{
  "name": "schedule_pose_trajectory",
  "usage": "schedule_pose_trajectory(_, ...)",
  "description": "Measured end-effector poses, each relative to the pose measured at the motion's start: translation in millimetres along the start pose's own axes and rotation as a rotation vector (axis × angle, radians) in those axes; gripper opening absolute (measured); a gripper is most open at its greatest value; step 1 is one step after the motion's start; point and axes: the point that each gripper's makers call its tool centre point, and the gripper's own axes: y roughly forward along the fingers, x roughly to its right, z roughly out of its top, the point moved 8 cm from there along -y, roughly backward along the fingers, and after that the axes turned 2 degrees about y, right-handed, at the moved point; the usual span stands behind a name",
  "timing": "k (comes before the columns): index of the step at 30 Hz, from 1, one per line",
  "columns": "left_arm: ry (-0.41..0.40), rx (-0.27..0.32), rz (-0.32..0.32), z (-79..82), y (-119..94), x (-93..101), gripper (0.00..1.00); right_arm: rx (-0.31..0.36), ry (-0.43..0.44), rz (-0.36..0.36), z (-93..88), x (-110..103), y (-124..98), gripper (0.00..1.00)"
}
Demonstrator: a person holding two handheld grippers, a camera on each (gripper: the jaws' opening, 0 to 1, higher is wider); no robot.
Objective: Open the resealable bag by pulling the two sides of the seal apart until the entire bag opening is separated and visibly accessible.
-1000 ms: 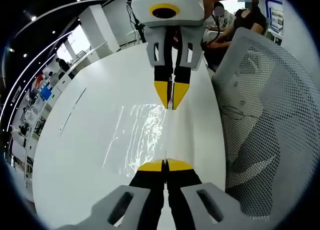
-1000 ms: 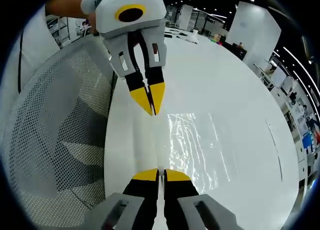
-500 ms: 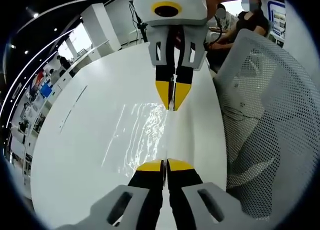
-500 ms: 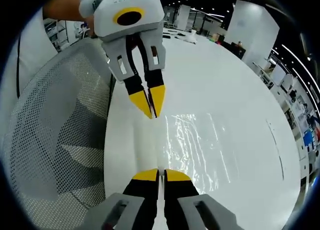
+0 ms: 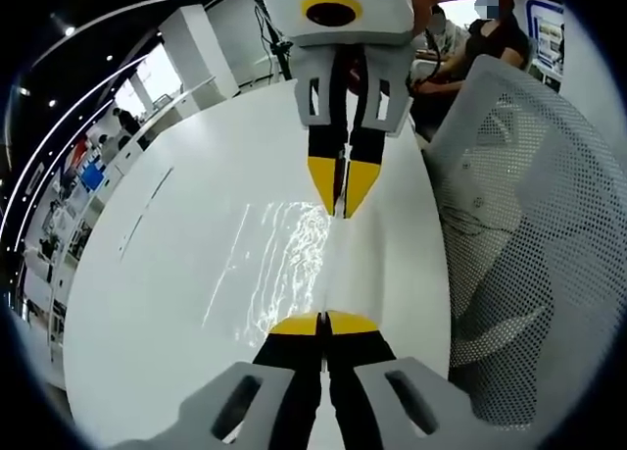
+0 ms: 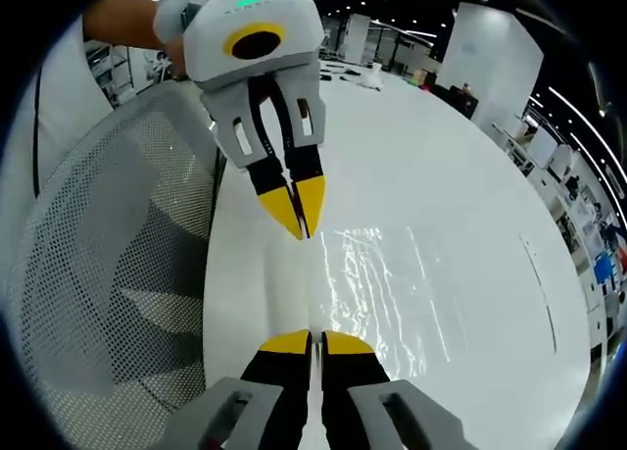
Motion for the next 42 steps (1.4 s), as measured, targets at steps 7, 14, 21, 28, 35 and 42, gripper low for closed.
schedule_pose_trajectory(7, -0.008, -0.007, 0.008, -1.2, -0.8, -3.4, 0.0, -0.009, 0.017, -0.01, -12.7, 1.6, -2.0, 0.0)
schedule_pose_trajectory(14, -0.017, -0.004, 0.008, -0.9, -1.2, -2.3, 0.0, -0.009, 0.037, -0.018, -20.1, 2.5, -6.3, 0.0)
schedule_pose_trajectory(21, -0.019, -0.004, 0.005, -0.4, -1.6, -2.8, 0.0, -0.012, 0.043, -0.026, -25.4, 1.9, -9.2, 0.0)
schedule_pose_trajectory(28, -0.022, -0.006, -0.001, -0.2, 0.1, -1.7, 0.0, -0.028, 0.061, -0.031, -32.4, 1.1, -12.2, 0.0)
schedule_pose_trajectory(35, -0.024, -0.008, -0.007, -1.7, 1.1, -0.4, 0.0, -0.039, 0.084, -0.029, -35.8, -1.2, -12.4, 0.0)
schedule_pose_trajectory(42, -0.032, -0.009, -0.012, -3.8, 0.6, -0.3, 0.0, -0.056, 0.121, -0.025, -37.7, -1.3, -13.6, 0.0)
